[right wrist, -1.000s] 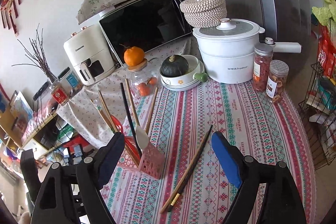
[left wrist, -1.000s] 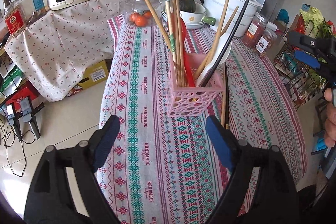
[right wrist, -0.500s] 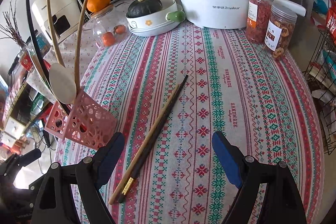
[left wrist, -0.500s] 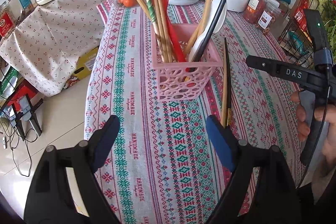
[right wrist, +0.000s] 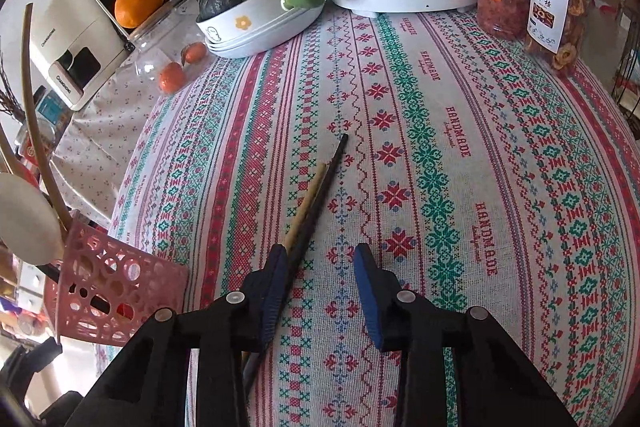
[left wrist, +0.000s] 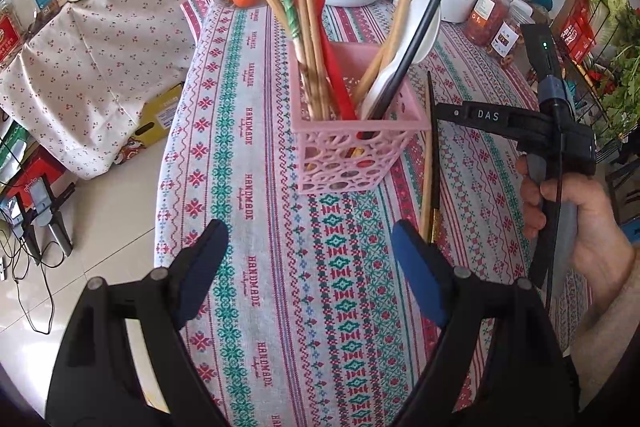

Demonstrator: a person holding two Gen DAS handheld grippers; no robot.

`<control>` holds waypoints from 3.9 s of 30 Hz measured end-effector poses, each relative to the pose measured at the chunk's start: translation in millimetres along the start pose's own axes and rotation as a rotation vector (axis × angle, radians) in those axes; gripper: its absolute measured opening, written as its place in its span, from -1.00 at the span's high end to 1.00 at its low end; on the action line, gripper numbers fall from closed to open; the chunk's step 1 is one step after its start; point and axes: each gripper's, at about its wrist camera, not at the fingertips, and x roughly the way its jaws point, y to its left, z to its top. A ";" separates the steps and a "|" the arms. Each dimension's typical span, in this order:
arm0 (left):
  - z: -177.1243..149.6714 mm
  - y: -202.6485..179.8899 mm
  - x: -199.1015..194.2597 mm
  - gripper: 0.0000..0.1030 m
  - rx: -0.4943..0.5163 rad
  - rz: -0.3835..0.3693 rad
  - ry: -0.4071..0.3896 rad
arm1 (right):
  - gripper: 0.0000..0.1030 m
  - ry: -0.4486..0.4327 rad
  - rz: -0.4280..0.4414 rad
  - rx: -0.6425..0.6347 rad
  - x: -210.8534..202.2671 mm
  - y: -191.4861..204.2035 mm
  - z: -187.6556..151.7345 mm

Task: Organize utensils
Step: 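Grasp the other black chopstick with the right gripper while the left gripper grasps the last wooden chopstick, then lift both chopsticks upright and drop them into the pink basket, opening both grippers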

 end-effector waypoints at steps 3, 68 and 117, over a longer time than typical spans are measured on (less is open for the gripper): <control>-0.2 -0.2 0.3 -0.63 0.005 -0.004 0.002 | 0.48 -0.001 -0.010 -0.003 4.1 4.7 3.6; 101.2 -156.4 141.2 0.64 0.136 0.126 0.115 | 0.88 0.169 0.032 0.109 -115.4 -142.2 -33.9; 9.8 -15.3 -158.5 0.87 -0.099 -0.111 -0.754 | 0.89 -0.367 0.077 -0.295 -244.4 61.4 -51.8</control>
